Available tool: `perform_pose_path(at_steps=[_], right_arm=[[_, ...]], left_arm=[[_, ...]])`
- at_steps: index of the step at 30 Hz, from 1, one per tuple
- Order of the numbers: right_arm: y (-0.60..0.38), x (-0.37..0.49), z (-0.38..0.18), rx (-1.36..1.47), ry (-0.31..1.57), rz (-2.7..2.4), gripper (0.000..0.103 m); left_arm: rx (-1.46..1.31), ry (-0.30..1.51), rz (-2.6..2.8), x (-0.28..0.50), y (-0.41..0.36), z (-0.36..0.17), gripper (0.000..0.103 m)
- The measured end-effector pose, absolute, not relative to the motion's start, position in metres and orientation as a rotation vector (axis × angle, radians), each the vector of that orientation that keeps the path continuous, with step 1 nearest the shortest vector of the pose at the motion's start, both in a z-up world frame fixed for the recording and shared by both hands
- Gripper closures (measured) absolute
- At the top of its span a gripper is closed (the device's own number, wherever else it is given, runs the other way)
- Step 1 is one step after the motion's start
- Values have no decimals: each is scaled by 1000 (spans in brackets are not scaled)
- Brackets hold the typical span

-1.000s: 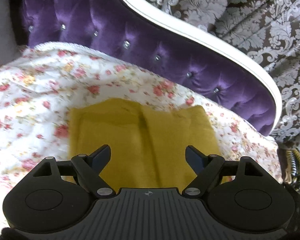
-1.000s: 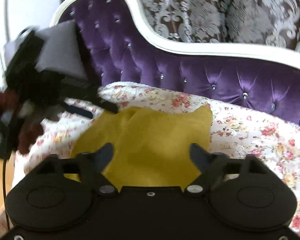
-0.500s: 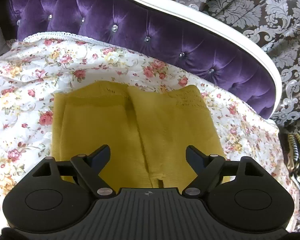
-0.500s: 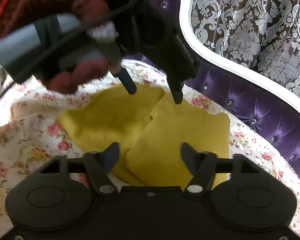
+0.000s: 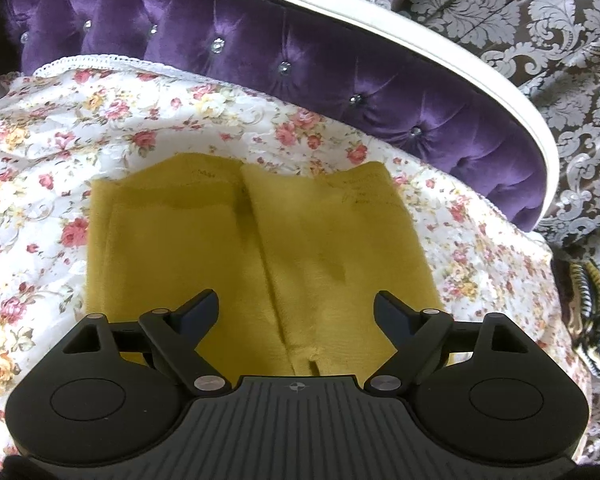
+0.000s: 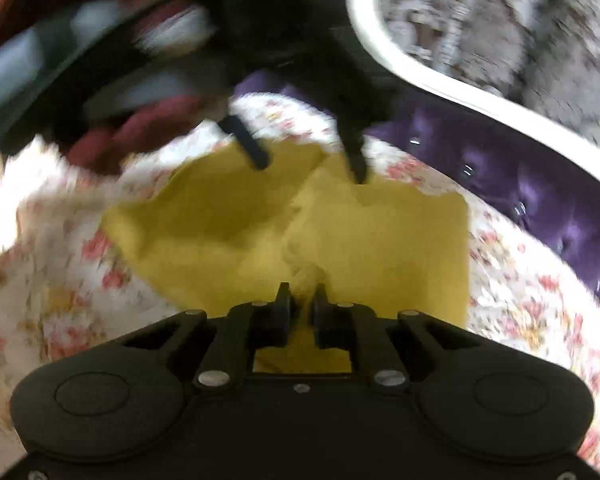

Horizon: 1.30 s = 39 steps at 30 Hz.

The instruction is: Fold small clothes

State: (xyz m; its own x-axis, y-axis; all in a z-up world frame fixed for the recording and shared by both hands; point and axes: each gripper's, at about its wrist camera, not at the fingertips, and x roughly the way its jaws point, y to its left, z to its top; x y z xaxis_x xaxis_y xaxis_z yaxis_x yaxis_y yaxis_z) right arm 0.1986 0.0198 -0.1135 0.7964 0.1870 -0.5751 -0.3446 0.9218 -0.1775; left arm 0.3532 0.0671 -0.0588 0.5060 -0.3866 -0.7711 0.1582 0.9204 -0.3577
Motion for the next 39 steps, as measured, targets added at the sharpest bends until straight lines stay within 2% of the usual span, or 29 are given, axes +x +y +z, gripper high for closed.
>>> perform_pose_path(at_steps=[8,10,15,17,19,20,21,22,30,35,39], right_arm=[[-30,197,-90,-70,536,233,89],[-34,198,-92,-55,542,242,89],[-36,195,-98,-33,552,259,89],[-37,194,-100,-26,554,262,89],[-38,193,-101,-20,556,262,89],[-39,192,-102,-19,556,260,89],[-40,192,-102,-19,558,259,89],[-40,192,-102,-19,559,259,89],[-31,183,-80,-19,527,267,89],[-7,181,-60,2,491,331,89],[20,189,-62,1,503,401,89]], left_arm=[[-335,1032,-366,372,51,-69,15],[-340,1054,-374,377,44,-75,8],[-442,1046,-392,392,34,-86,9],[-423,1027,-388,398,27,-84,21],[-369,1022,-364,404,19,-81,58],[-337,1026,-350,407,16,-80,64],[-311,1030,-351,409,12,-80,76],[-293,1022,-357,410,10,-79,92],[-163,938,-415,401,9,-39,92],[-76,887,-436,391,36,-5,92],[-31,887,-419,387,67,0,92]])
